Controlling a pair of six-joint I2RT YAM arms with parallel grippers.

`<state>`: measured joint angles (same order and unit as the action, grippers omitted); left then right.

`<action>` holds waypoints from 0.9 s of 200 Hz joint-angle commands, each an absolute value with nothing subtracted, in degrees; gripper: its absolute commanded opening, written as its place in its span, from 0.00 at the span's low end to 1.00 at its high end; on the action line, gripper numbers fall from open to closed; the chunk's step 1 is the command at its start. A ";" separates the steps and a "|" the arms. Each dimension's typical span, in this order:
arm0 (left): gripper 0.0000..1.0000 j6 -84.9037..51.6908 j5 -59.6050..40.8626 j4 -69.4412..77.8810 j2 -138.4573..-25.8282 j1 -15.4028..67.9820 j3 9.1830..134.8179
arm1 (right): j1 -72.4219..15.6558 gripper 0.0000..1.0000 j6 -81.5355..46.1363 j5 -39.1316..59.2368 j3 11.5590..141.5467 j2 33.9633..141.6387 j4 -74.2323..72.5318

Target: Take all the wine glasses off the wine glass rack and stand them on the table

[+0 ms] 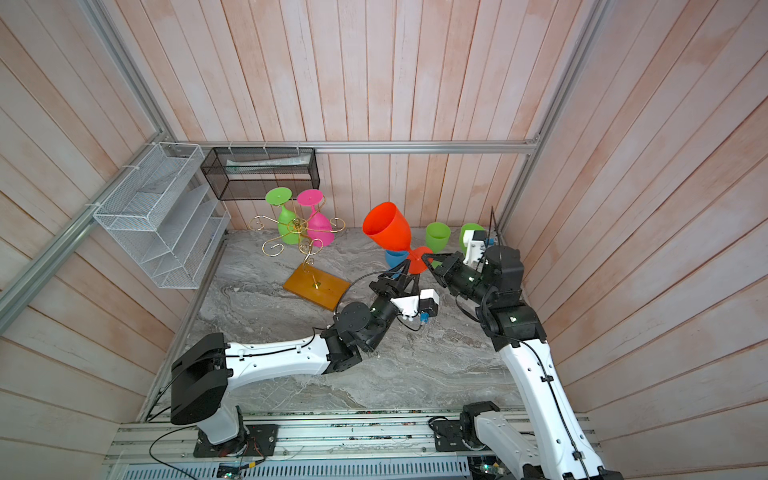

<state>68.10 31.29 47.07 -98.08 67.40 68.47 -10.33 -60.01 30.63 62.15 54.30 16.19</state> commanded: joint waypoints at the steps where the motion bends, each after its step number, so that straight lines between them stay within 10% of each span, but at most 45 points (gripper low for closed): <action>1: 0.69 63.94 30.79 47.63 -92.46 66.97 66.84 | -9.85 0.00 -60.49 26.71 59.80 52.52 10.83; 75: 0.83 45.04 23.99 26.66 -77.08 65.37 64.88 | -8.28 0.00 -62.25 23.86 55.34 51.95 -3.24; 180: 0.78 13.91 -23.57 -9.09 -77.50 47.04 87.24 | -5.47 0.00 -51.71 24.08 51.00 51.07 -7.08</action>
